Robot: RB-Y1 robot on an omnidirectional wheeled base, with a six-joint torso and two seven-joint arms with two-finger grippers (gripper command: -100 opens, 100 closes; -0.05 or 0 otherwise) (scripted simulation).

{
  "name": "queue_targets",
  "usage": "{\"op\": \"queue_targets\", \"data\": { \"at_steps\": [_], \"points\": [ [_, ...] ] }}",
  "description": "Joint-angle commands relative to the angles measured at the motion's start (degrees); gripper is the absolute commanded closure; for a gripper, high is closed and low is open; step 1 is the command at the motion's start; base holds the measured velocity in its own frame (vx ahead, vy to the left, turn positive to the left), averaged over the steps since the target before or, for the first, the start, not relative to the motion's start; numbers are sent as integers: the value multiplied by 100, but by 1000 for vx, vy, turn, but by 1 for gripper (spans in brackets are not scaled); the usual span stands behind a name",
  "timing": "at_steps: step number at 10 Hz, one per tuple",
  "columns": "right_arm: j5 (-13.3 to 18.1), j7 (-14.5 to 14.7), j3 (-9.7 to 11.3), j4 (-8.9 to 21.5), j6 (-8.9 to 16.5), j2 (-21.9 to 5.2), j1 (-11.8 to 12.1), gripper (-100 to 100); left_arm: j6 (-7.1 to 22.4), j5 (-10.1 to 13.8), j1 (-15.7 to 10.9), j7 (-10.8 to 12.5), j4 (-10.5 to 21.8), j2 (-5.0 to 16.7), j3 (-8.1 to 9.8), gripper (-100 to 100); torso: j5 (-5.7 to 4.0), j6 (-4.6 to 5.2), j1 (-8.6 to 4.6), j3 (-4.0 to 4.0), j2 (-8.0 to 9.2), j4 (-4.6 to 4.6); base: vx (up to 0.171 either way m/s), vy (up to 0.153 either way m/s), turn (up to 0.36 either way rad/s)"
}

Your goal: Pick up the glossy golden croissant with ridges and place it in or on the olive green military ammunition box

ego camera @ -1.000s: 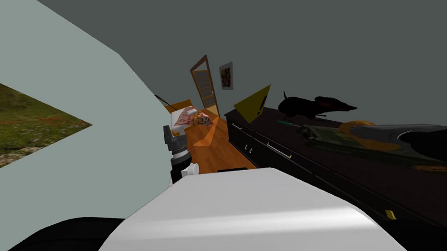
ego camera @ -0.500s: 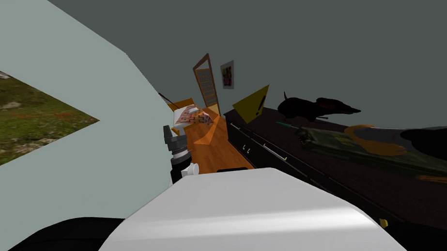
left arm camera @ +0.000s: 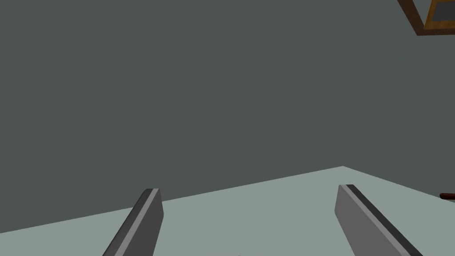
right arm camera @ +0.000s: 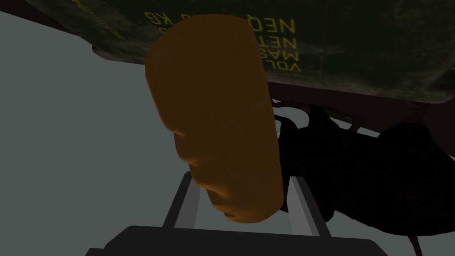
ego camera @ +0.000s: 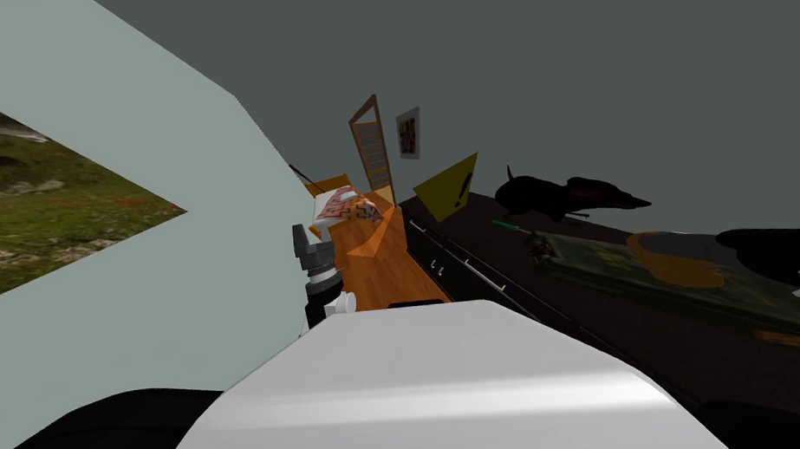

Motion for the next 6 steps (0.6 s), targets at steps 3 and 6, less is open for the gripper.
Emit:
{"op": "queue_targets", "data": {
  "at_steps": [3, 6],
  "points": [
    [-537, -254, -51, 209, 159, -159, 123, 100, 0, 0, -1, 0, 0, 0, 0, 0, 4, 0, -1, 5, 9, 3, -23, -111, 61],
    [-984, -502, -75, 410, 303, -312, 223, 100, 0, 0, 0, 0, 0, 0, 0, 0, 14, 1, 26, 7, 10, 6, -17, -89, 59]
  ]
}}
